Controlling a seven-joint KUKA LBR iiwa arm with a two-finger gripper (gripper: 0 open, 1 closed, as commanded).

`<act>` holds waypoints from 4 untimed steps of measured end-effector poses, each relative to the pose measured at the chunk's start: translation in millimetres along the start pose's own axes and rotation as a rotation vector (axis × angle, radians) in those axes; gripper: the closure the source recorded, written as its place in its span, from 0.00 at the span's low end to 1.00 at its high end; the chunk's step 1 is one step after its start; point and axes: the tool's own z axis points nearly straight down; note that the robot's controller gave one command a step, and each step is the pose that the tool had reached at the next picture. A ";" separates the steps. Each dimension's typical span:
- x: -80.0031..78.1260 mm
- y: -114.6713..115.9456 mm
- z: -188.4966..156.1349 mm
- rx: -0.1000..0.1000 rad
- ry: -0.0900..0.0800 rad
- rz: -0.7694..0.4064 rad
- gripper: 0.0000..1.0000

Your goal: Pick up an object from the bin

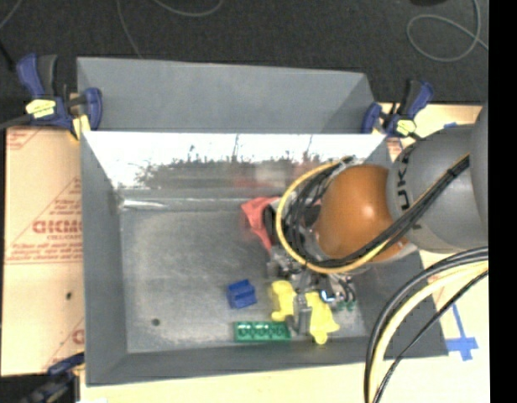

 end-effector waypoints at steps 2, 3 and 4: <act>21.7 -32.5 3.0 -0.003 -0.002 0.014 1.00; 22.1 -32.5 0.1 -0.003 -0.002 0.014 1.00; 22.2 -33.1 -7.8 -0.002 -0.002 0.015 1.00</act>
Offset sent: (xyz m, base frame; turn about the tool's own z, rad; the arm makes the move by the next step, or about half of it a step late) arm 0.0000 0.0000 0.0000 0.0000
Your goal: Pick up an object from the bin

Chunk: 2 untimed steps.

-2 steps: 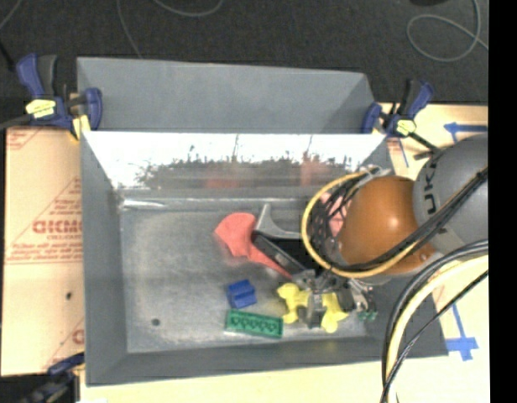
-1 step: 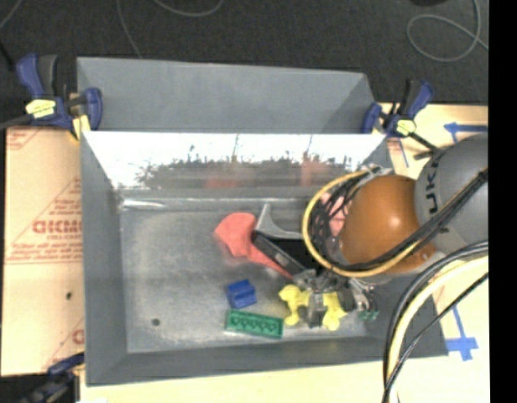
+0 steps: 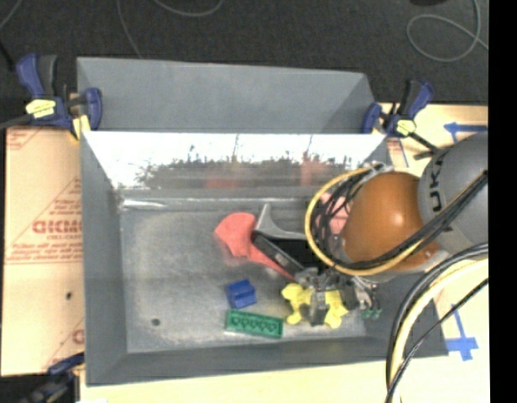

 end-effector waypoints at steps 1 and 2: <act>-0.7 -0.5 -6.5 0.001 -0.002 0.001 1.00; -0.1 -0.3 -12.3 0.000 0.001 0.001 1.00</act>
Offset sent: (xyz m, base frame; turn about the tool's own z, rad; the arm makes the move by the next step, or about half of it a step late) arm -0.0001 0.0001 0.0557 0.0000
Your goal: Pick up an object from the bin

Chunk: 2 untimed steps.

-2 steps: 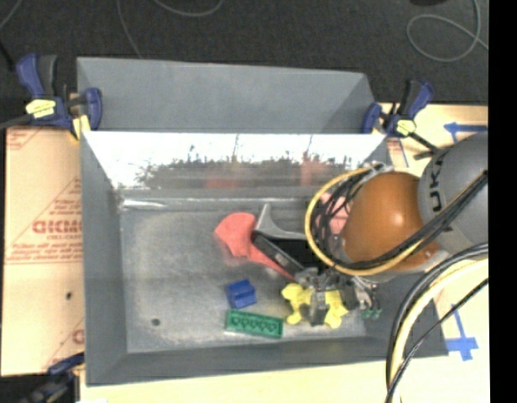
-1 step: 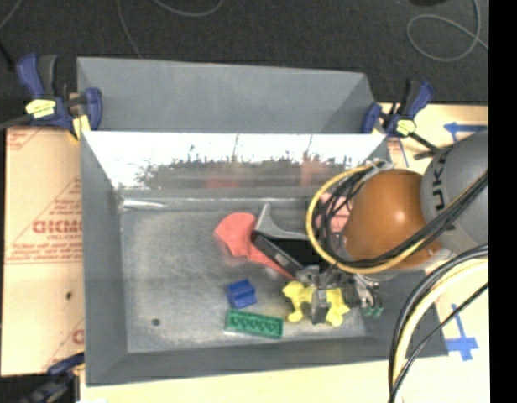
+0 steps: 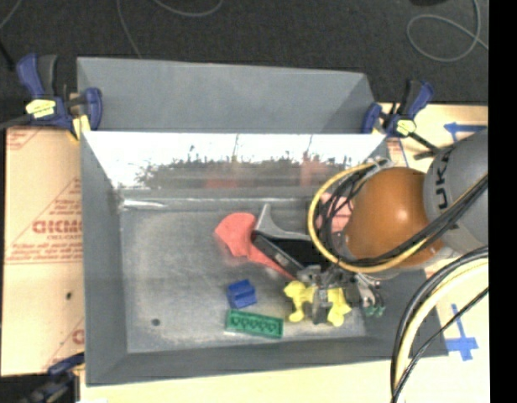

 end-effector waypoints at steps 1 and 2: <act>0.6 0.1 -16.2 0.000 0.003 0.000 1.00; -0.7 -0.3 -31.9 0.001 -0.002 0.001 1.00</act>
Offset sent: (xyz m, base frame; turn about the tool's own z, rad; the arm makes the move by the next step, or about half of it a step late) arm 0.0001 -0.0001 0.0062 0.0000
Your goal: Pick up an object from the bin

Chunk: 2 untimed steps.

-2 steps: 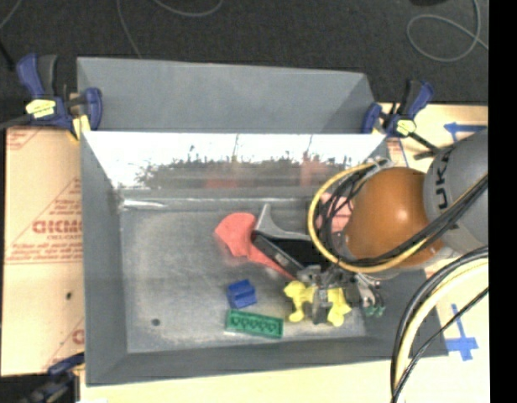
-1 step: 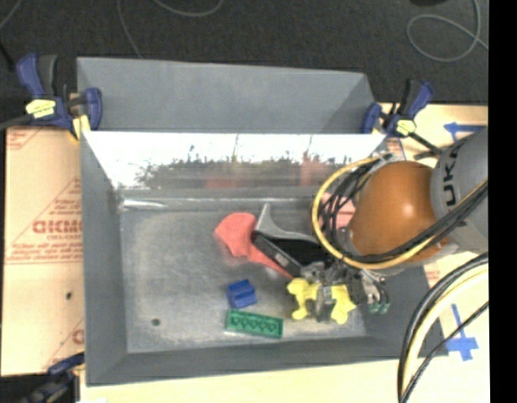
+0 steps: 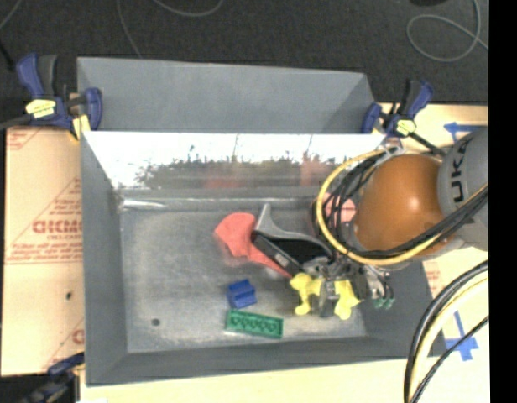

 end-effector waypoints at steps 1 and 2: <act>-1.0 -0.3 -10.1 0.001 -0.003 0.001 1.00; -0.4 -0.2 -18.1 0.000 0.000 0.001 1.00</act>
Offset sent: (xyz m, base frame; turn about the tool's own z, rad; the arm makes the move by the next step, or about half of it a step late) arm -0.0001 0.0000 0.0525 0.0000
